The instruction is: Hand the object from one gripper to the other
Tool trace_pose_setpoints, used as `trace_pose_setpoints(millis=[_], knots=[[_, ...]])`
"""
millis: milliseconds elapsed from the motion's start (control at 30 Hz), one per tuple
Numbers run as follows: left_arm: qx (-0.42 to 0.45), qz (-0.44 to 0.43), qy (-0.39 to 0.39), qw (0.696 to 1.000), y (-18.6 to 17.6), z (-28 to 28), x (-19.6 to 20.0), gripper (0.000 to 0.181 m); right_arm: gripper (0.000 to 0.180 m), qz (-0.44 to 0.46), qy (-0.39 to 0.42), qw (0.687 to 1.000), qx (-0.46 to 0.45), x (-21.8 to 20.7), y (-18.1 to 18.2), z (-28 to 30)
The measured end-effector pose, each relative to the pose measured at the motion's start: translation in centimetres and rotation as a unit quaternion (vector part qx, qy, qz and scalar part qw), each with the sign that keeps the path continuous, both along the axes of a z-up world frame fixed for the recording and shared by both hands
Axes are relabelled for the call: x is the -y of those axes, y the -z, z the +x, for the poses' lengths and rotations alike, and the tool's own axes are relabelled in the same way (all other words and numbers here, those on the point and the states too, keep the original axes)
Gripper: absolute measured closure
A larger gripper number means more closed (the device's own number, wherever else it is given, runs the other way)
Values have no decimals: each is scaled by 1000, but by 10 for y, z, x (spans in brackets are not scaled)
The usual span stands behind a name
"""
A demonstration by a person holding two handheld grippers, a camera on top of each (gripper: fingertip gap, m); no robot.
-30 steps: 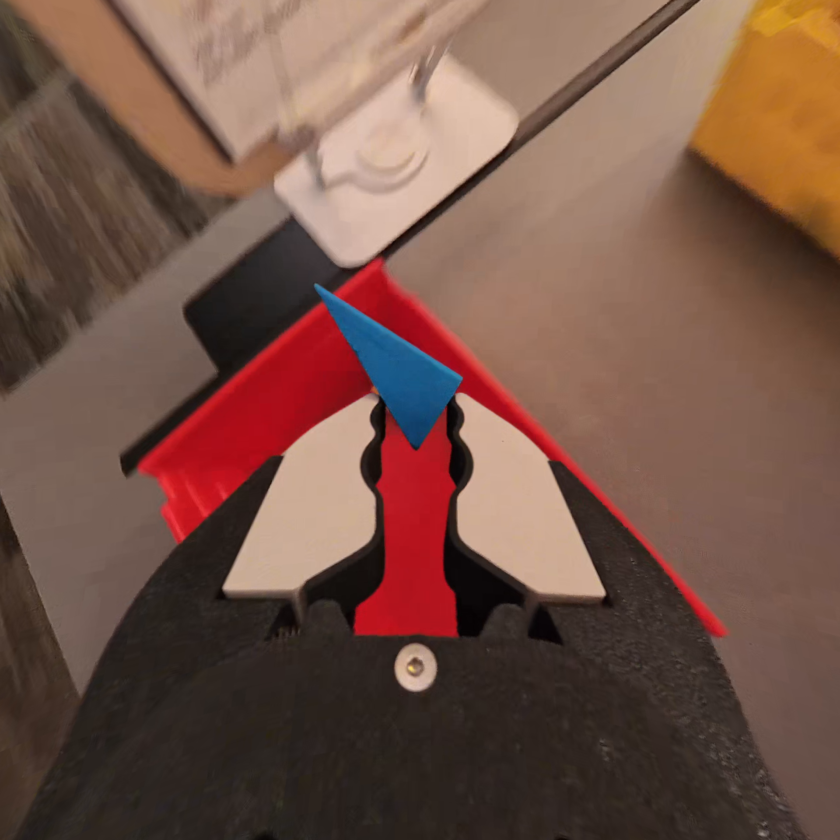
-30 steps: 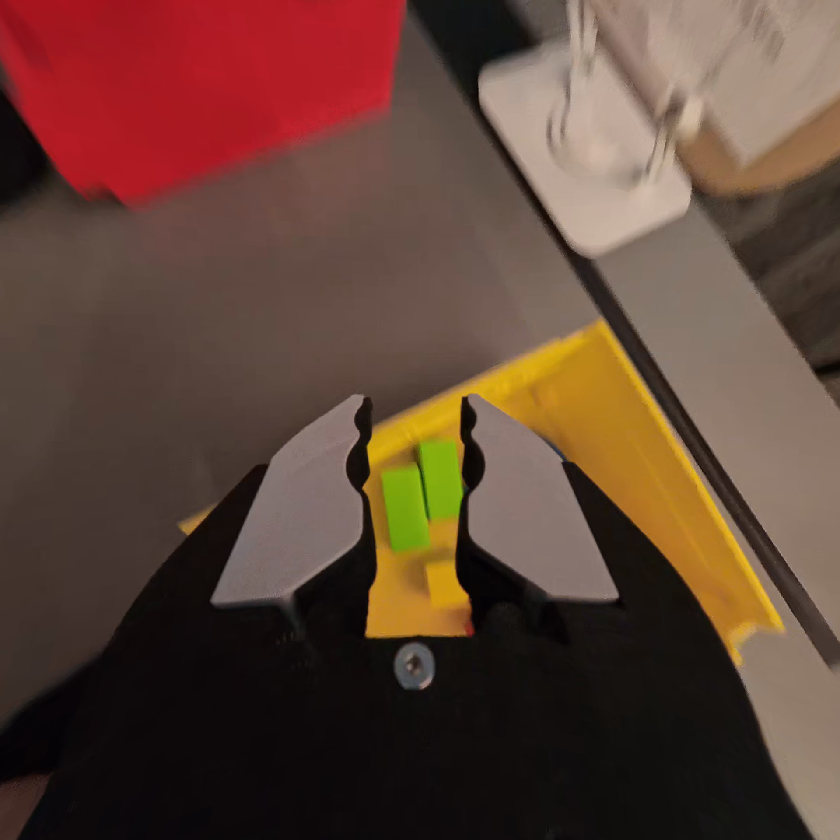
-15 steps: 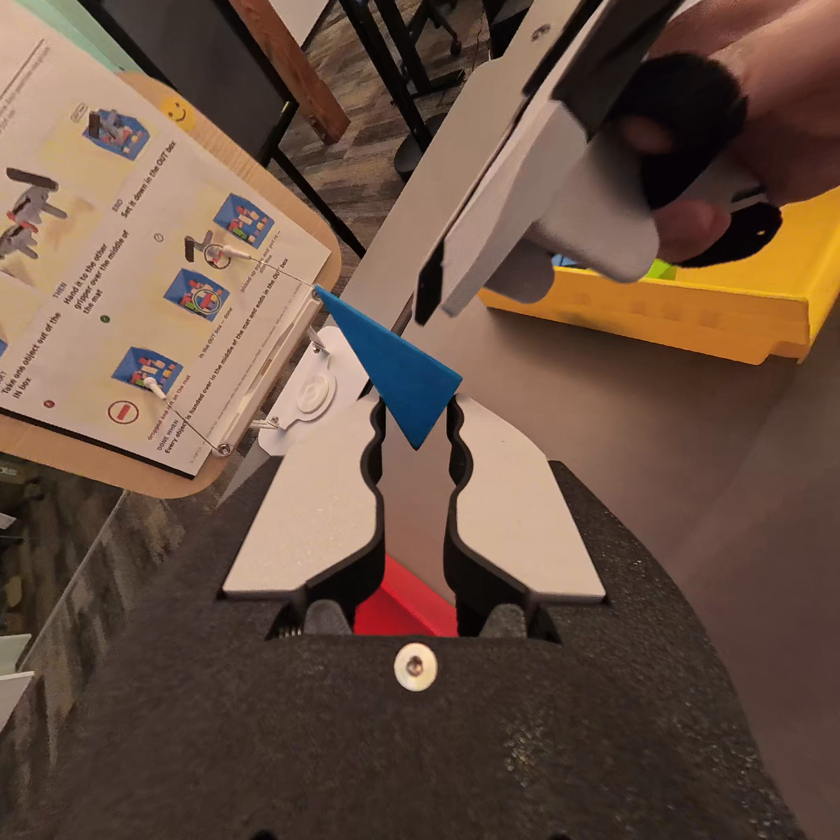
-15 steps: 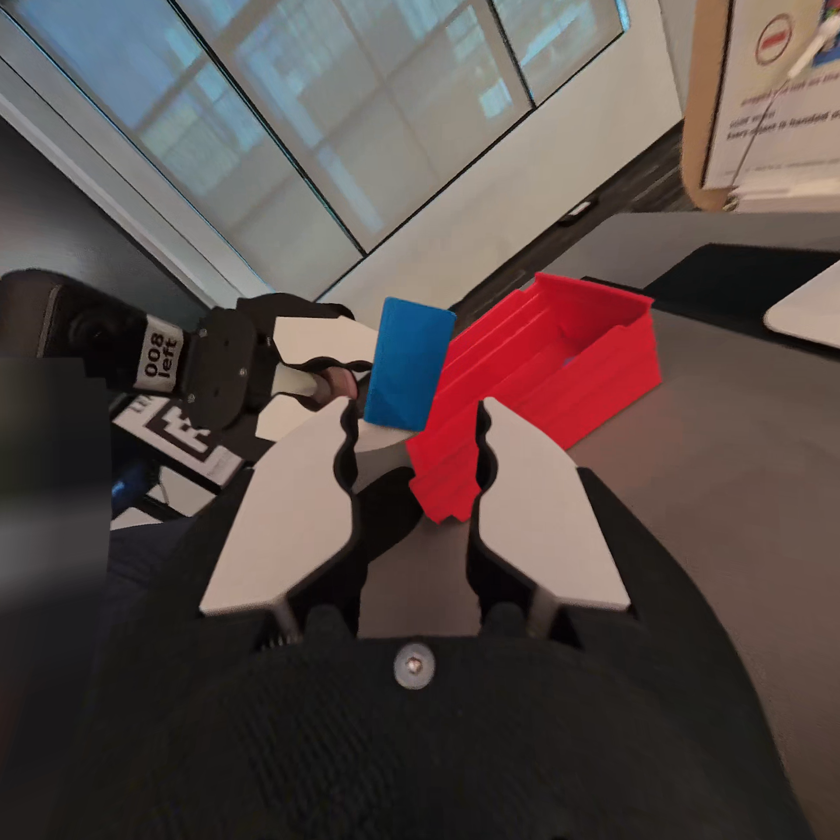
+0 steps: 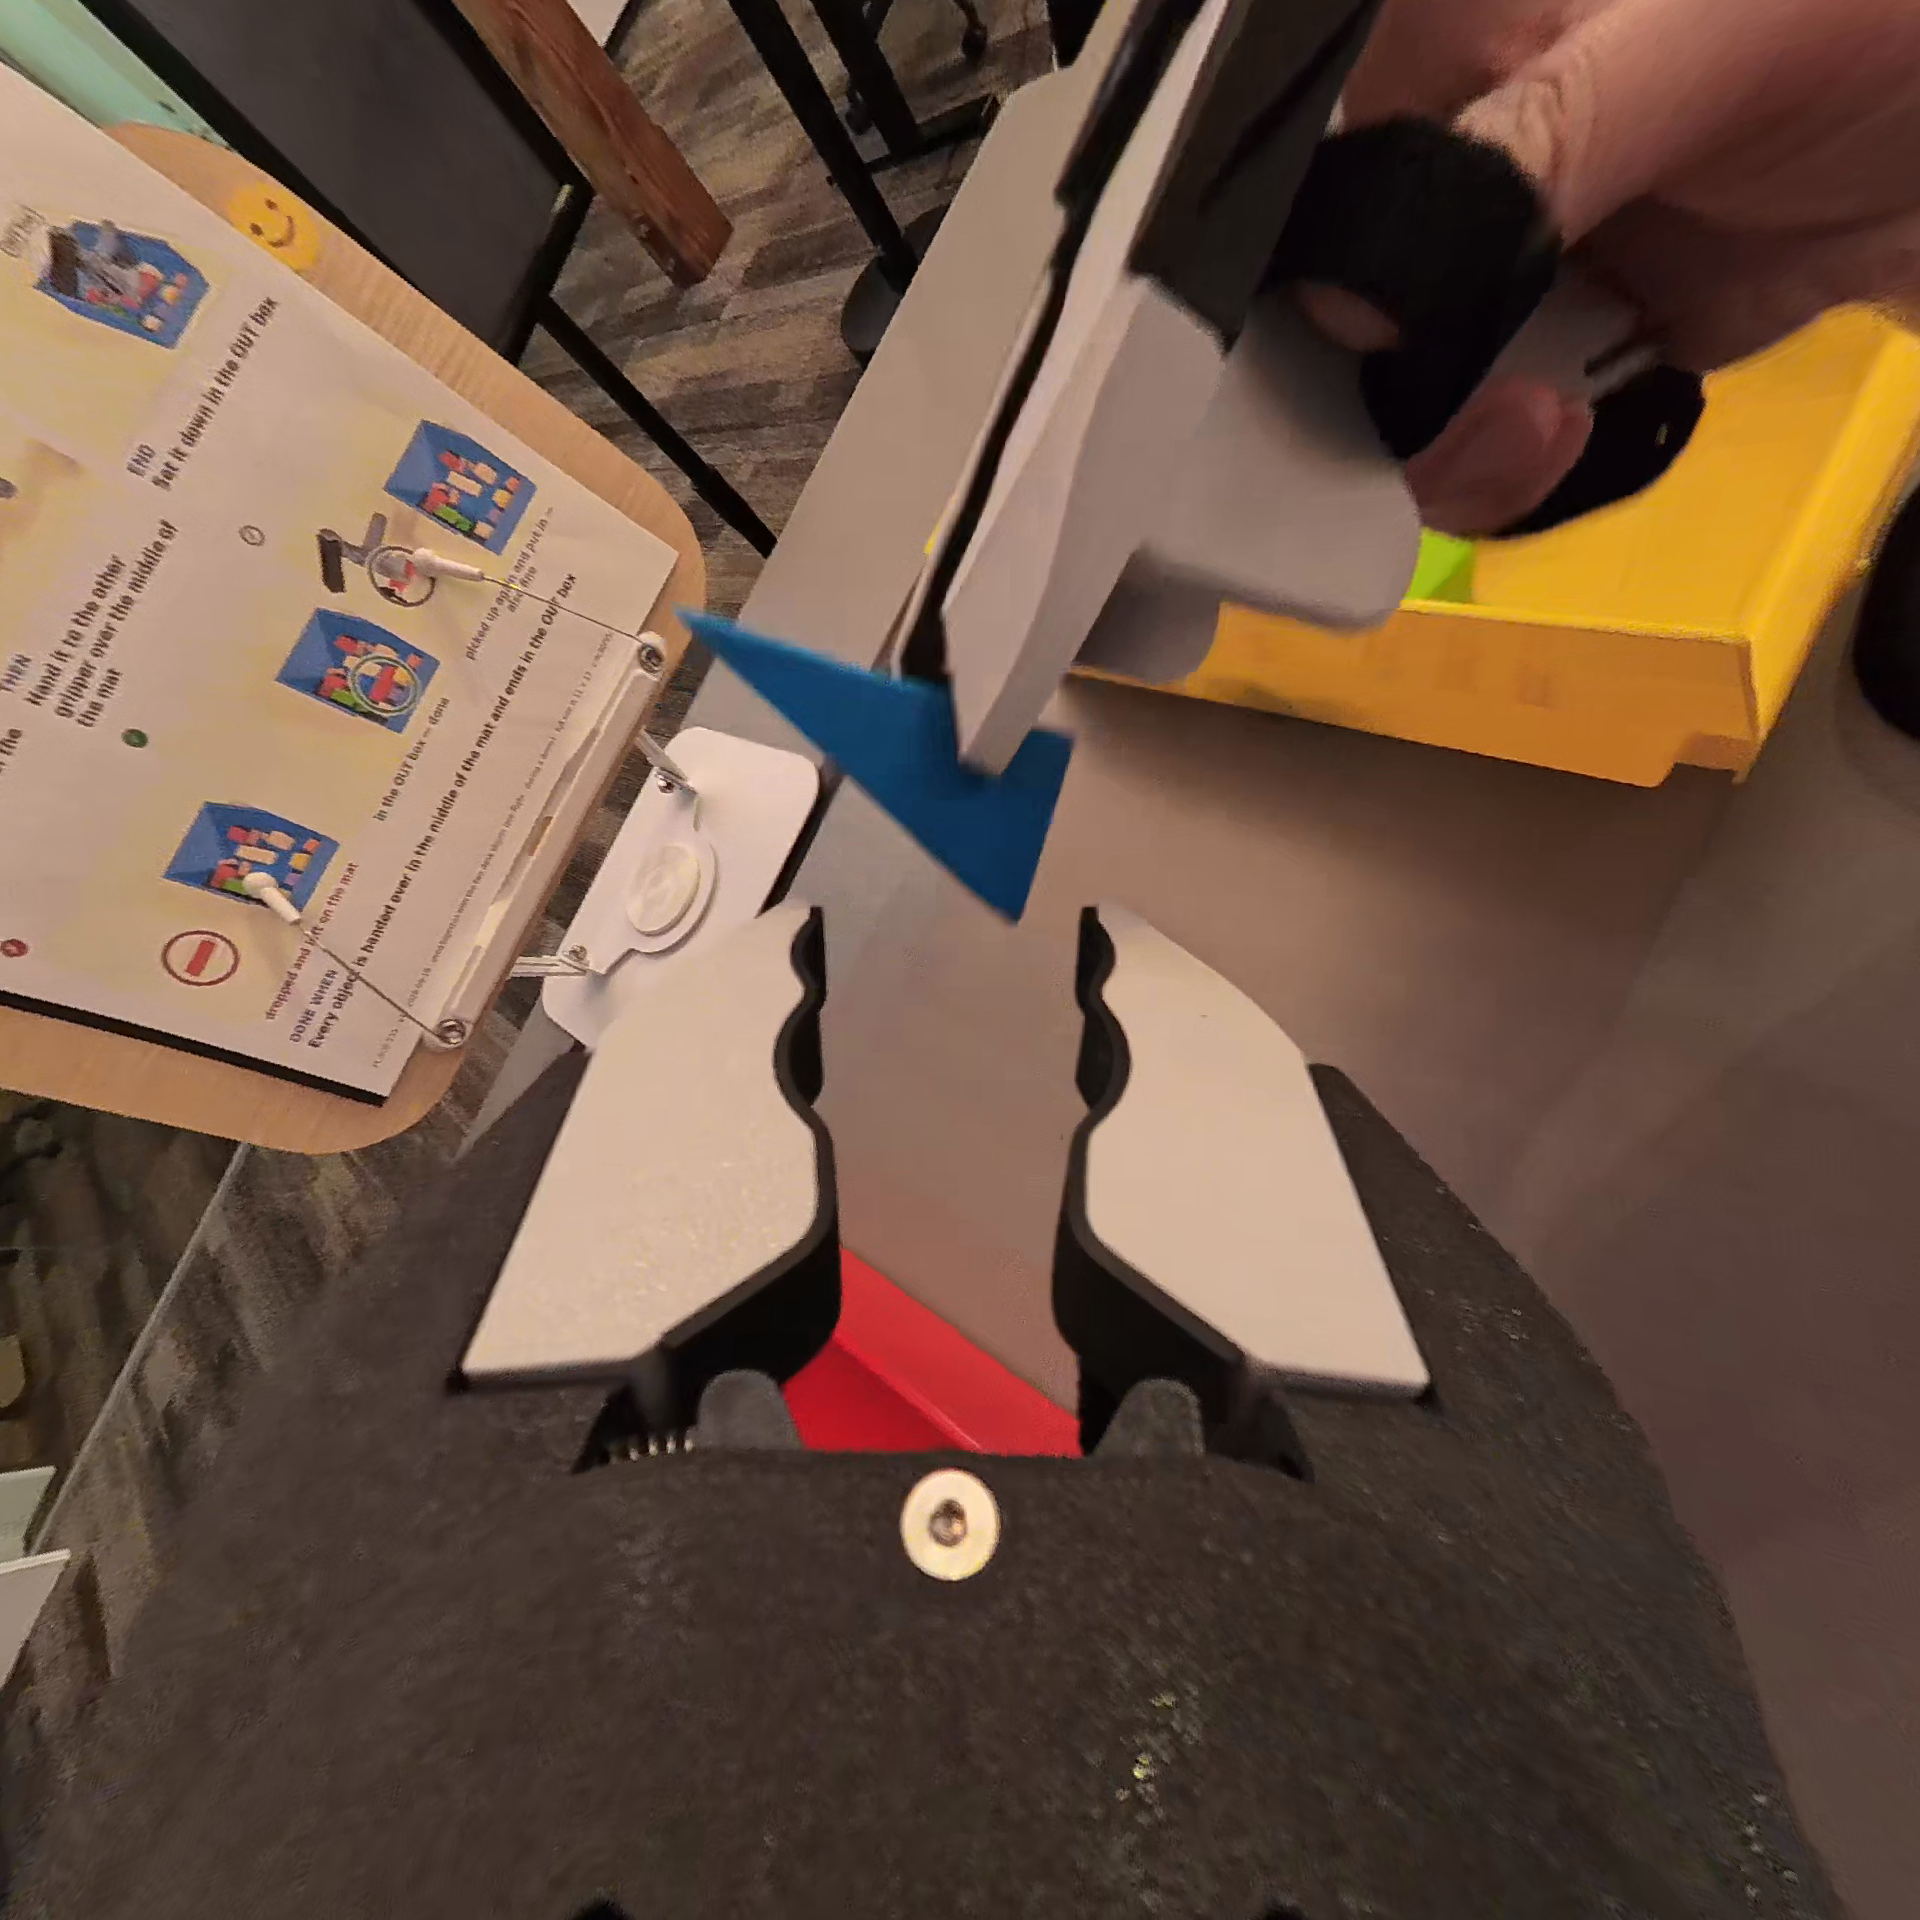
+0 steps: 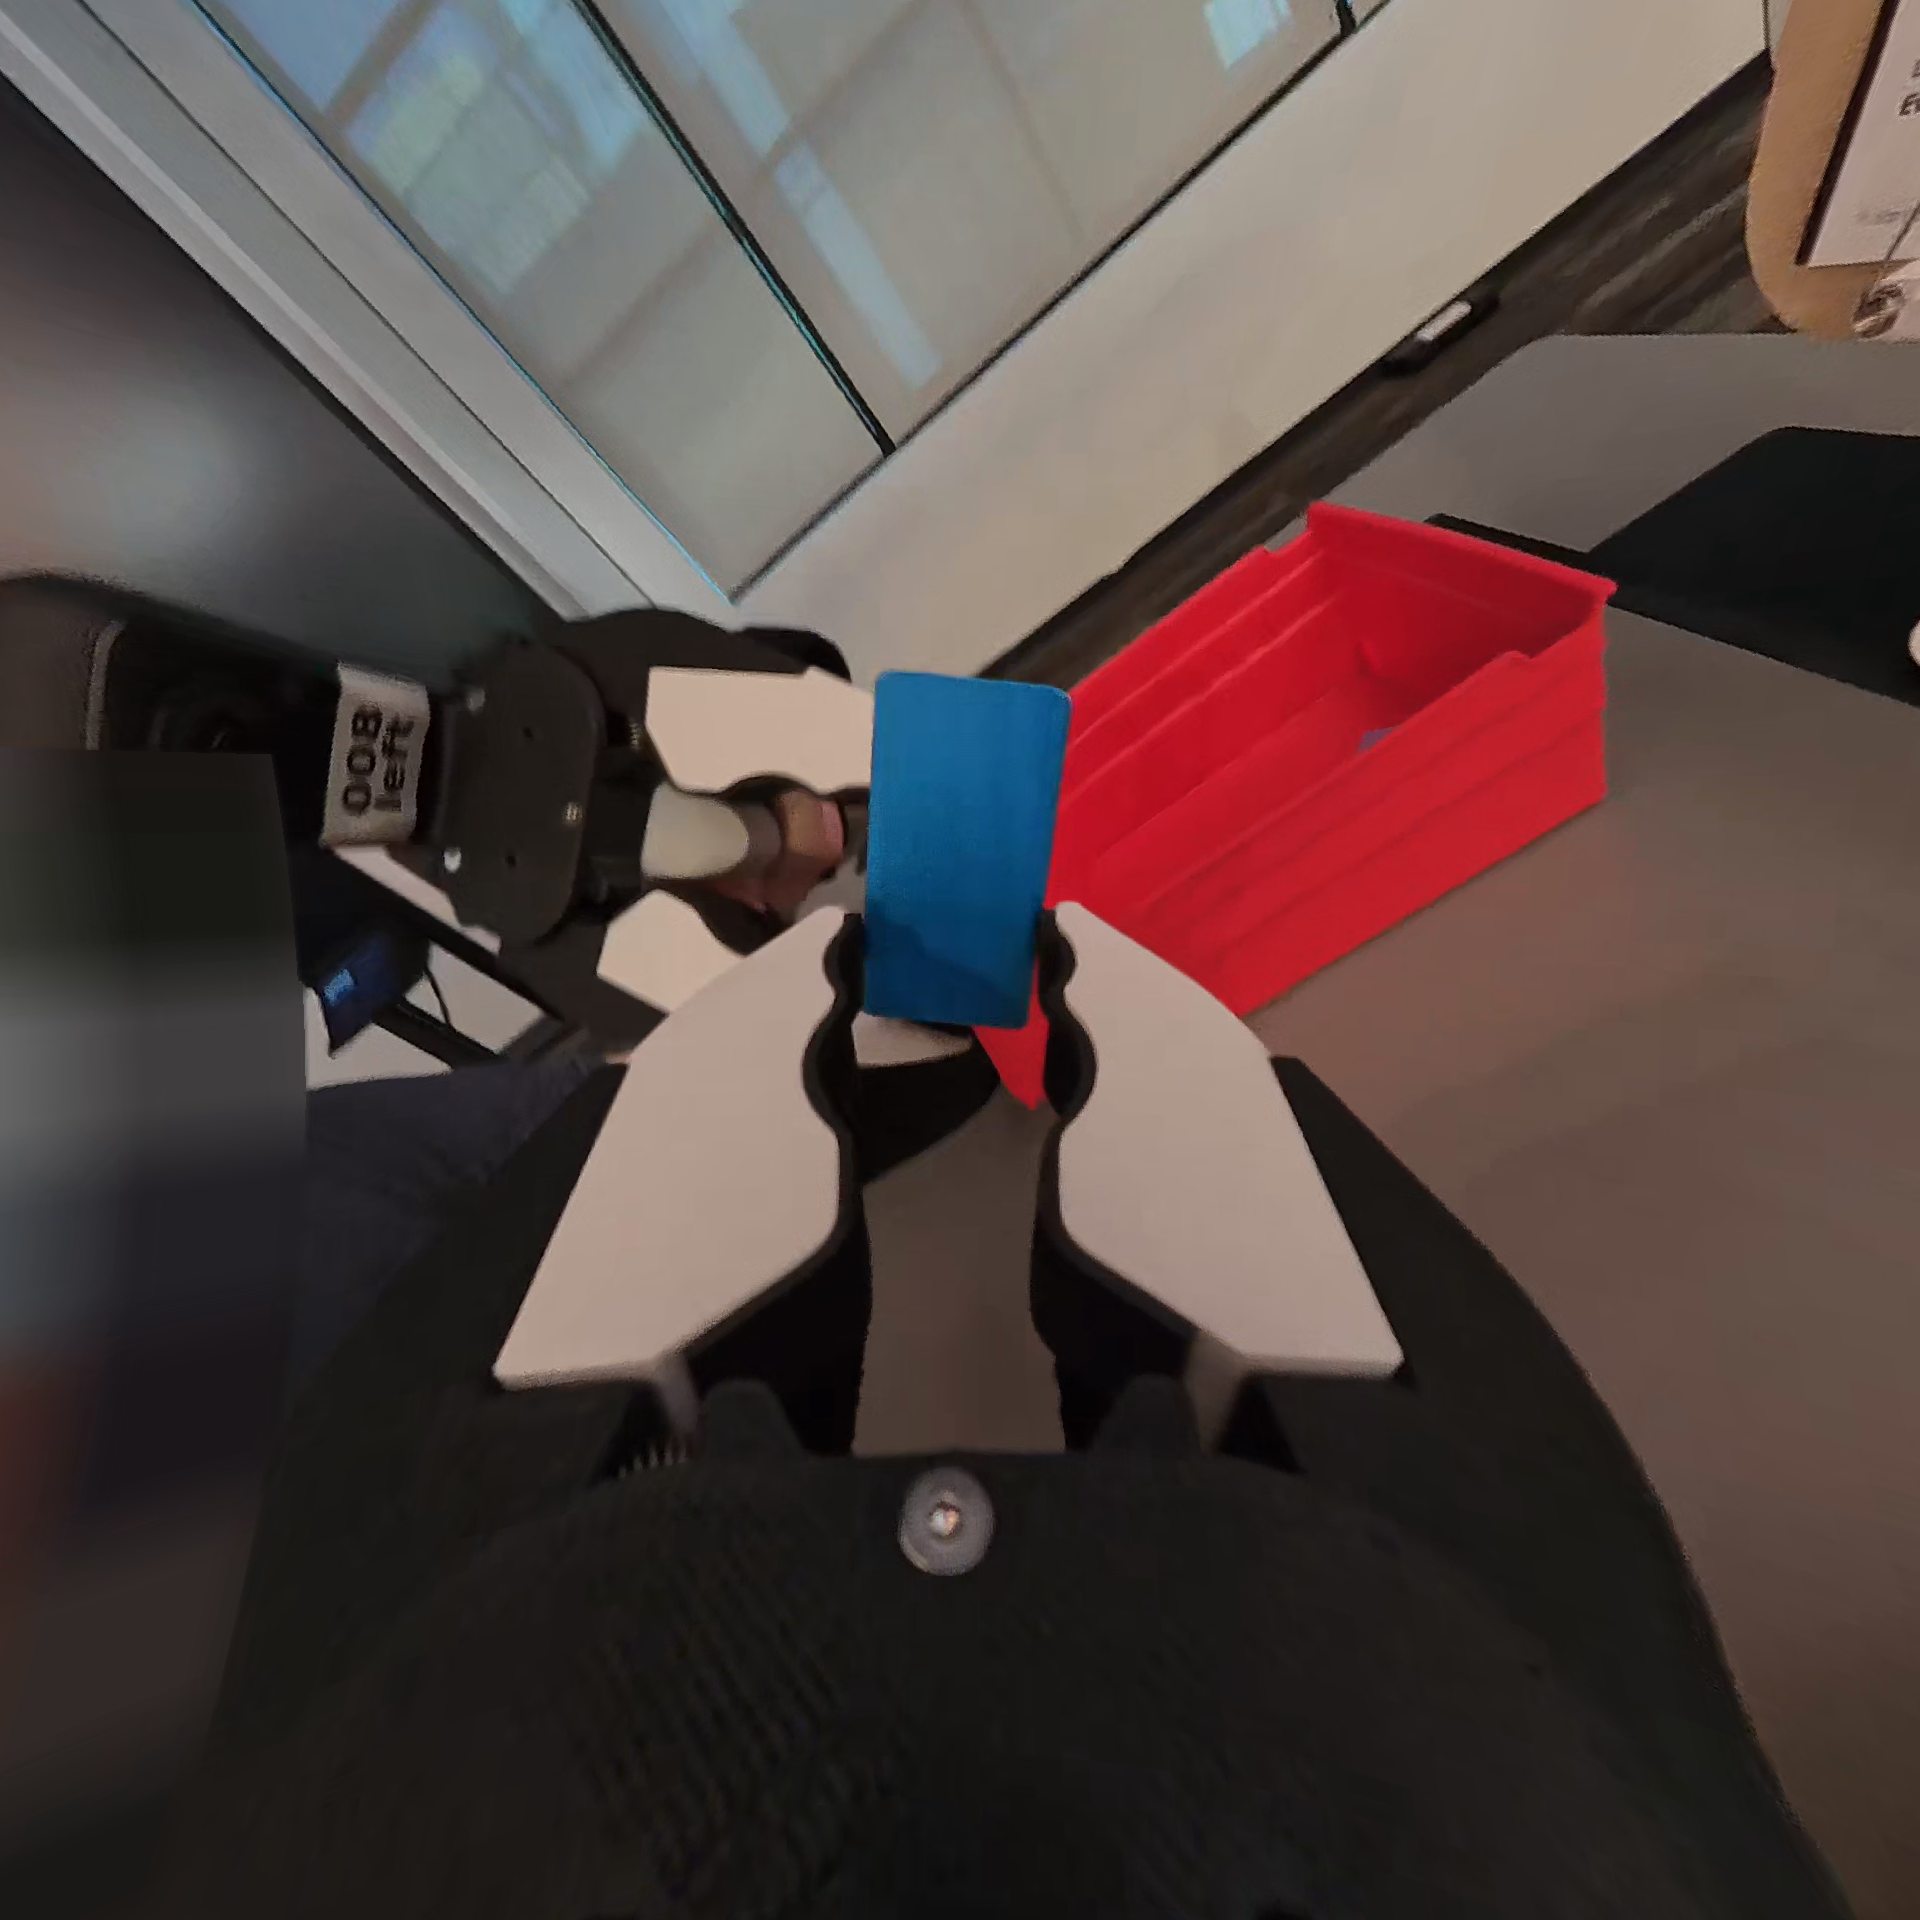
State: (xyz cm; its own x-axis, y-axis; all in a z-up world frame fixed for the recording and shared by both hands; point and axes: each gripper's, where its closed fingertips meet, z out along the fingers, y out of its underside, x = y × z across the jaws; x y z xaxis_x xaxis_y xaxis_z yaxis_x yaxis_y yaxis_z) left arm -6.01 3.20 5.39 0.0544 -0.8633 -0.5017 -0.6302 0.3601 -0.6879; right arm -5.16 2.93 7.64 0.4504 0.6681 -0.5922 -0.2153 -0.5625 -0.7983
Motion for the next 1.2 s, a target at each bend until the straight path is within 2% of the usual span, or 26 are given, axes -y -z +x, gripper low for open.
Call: trace_pose_setpoints(millis=[67, 133, 167, 233, 300, 433, 500, 633, 800, 900, 1200], knots=[[0, -12, 3, 1000, -1, -3, 2, 130, 147, 5, -11, 998, 63, 14, 1, 17], [-4, -23, 9, 1000, -2, -6, 5, 130, 147, -1, -10, 984, 177, 35, 16, 49], [-8, -26, 10, 1000, -1, -8, 5, 130, 147, -14, 7, 968, 250, 46, 30, 73], [-10, -23, 4, 1000, -3, -11, 3, 130, 146, -55, 51, 917, 392, 67, 64, 130], [-11, -25, 4, 1000, -3, -13, 3, 131, 146, -133, 43, 871, 472, 98, 102, 171], [-16, -25, -4, 1000, -2, -16, -1, 131, 146, -286, 15, 813, 507, 134, 162, 216], [-19, -27, -8, 999, -1, -18, -2, 131, 146, -359, 30, 793, 491, 140, 179, 228], [-22, -29, -10, 999, 0, -19, -2, 131, 146, -476, 53, 734, 481, 158, 201, 243], [-34, -26, -10, 999, 4, -18, -2, 131, 146, -509, 70, 683, 519, 155, 210, 253], [-42, -17, -17, 999, 6, -20, -5, 132, 146, -519, 75, 663, 534, 153, 213, 258], [-26, -28, -36, 999, -2, -32, -19, 133, 146, -511, 32, 650, 561, 149, 225, 257]])
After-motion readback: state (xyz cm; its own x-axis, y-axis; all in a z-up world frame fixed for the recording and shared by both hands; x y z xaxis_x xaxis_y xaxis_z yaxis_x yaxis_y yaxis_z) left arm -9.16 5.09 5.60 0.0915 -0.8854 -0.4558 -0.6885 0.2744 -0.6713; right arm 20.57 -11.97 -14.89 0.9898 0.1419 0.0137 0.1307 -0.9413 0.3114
